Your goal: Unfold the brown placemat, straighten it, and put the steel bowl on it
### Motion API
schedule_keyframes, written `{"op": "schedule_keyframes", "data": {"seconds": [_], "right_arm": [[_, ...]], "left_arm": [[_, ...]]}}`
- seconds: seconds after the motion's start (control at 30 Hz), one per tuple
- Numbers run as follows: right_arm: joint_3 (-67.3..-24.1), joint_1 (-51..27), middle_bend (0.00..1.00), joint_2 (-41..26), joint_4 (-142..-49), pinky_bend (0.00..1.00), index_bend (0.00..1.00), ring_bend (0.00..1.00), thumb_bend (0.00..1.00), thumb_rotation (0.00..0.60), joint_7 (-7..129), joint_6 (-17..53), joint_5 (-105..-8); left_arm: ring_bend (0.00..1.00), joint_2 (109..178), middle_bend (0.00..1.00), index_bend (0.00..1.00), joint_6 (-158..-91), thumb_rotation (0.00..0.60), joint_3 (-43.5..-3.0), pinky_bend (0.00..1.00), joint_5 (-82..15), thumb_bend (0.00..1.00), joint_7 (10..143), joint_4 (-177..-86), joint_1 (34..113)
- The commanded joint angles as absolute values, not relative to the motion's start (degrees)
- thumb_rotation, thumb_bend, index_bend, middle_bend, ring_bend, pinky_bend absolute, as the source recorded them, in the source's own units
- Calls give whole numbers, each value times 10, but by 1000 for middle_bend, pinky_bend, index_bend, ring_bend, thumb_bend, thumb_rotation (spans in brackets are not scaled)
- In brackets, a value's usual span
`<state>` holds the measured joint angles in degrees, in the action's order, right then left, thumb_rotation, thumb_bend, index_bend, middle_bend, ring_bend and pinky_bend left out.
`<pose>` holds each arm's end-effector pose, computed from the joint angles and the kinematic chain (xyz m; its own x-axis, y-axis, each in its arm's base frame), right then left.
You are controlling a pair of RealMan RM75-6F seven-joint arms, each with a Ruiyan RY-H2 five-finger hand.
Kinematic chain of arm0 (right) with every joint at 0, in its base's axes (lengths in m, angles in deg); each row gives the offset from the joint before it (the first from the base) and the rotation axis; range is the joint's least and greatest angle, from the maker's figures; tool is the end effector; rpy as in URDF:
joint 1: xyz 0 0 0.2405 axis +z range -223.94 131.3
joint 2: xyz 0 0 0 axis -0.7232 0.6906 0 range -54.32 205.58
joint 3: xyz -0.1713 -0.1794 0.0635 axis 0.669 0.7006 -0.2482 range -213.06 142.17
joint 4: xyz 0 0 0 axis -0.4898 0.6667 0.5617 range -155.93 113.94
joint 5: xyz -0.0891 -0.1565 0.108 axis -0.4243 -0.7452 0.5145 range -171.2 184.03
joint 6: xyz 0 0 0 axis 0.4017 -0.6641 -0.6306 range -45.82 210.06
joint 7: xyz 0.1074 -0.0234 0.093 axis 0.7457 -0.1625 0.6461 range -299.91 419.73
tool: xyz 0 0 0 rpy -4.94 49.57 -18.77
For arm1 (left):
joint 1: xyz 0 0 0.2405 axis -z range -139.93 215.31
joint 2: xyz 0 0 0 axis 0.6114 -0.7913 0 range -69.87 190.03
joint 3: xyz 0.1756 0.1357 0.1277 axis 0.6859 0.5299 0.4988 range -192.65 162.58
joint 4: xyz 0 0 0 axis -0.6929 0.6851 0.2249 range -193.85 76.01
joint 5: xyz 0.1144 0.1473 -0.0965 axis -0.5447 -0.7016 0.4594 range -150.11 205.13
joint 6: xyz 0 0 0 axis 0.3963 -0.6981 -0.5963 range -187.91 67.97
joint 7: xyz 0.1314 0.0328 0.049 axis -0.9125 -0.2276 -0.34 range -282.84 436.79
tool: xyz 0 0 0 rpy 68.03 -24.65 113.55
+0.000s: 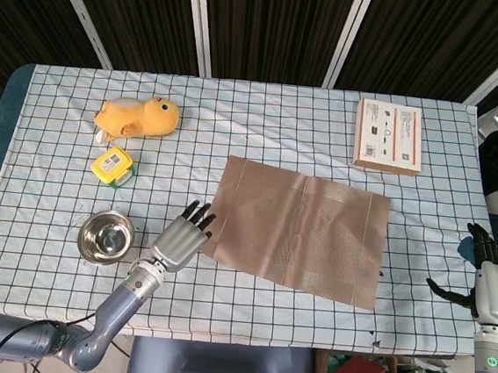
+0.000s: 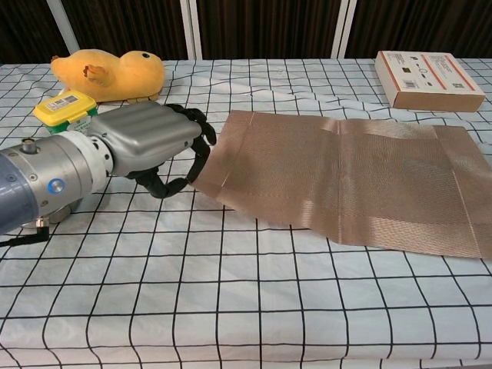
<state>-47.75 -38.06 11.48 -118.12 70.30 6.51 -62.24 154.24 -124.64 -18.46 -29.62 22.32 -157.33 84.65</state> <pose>-0.3133 -0.2277 0.1657 0.0625 0.0459 0.9970 -0.9802 0.1910 0.0526 -0.0894 0.2800 -0.0515 0.7360 0.1113 0.6678 0.6020 -0.5590 -0.5702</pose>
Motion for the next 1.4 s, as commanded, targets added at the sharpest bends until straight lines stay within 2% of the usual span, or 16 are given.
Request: {"op": "schedule_keyframes", "data": {"seconds": [0.03,0.63,1.4], "right_arm": [[-478,-381,0,115,-1181,157,0,0,64,600,704,66,-622],[-479,-380,0,117,-1182,157,0,0,64,600,709,69,-620],[-479,-380,0,117,-1183,157,0,0,64,600,709,70,-619]], "left_arm": [[5,1522,167,608,-1250,600,-155,95,-302,460,203,-1620,837],[5,1500,170,623,-1266,600,-86,96,-294,460,136,-1743,824],[5,1447,173,634,-1286,600,-33,96,-299,463,115,-1796,810]]}}
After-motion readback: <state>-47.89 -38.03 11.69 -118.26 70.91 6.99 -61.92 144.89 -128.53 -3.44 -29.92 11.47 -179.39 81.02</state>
